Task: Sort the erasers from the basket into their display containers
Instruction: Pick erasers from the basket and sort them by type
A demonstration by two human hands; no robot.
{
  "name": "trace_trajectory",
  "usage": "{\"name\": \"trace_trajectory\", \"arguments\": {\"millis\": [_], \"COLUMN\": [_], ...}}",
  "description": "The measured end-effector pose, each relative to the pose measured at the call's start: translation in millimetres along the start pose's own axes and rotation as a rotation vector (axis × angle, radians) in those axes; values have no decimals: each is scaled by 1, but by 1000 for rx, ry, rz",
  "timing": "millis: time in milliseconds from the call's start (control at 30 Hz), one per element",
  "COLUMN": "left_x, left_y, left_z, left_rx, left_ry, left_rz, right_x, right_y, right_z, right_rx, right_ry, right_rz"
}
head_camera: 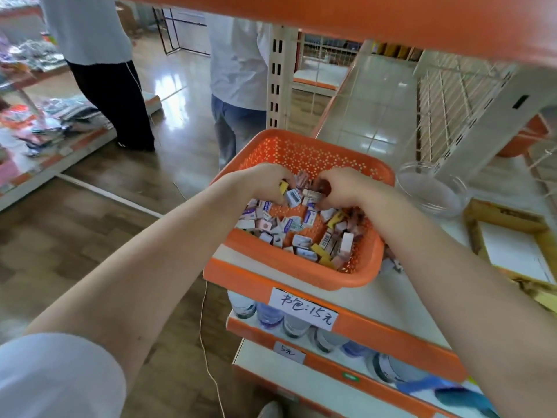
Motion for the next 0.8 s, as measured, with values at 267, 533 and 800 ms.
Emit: {"name": "trace_trajectory", "arguments": {"millis": [267, 533, 800], "left_x": [4, 4, 11], "left_y": [7, 23, 31], "left_z": [1, 4, 5], "left_rx": [71, 116, 171], "left_ry": [-23, 60, 4], "left_rz": [33, 52, 28], "right_x": [0, -15, -23], "right_y": [3, 12, 19], "right_z": [1, 4, 7], "right_rx": [13, 74, 136], "right_ry": [-6, 225, 366], "right_rz": [-42, -185, -339]}}
Point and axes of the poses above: each hand's wrist, its own z-axis away from the middle knuckle, its own x-axis out of the palm, y = z × x, the point moved 6 cm from there along -z, towards the middle knuckle, and after that the axes turned 3 degrees about -y, right-handed, at the moved point
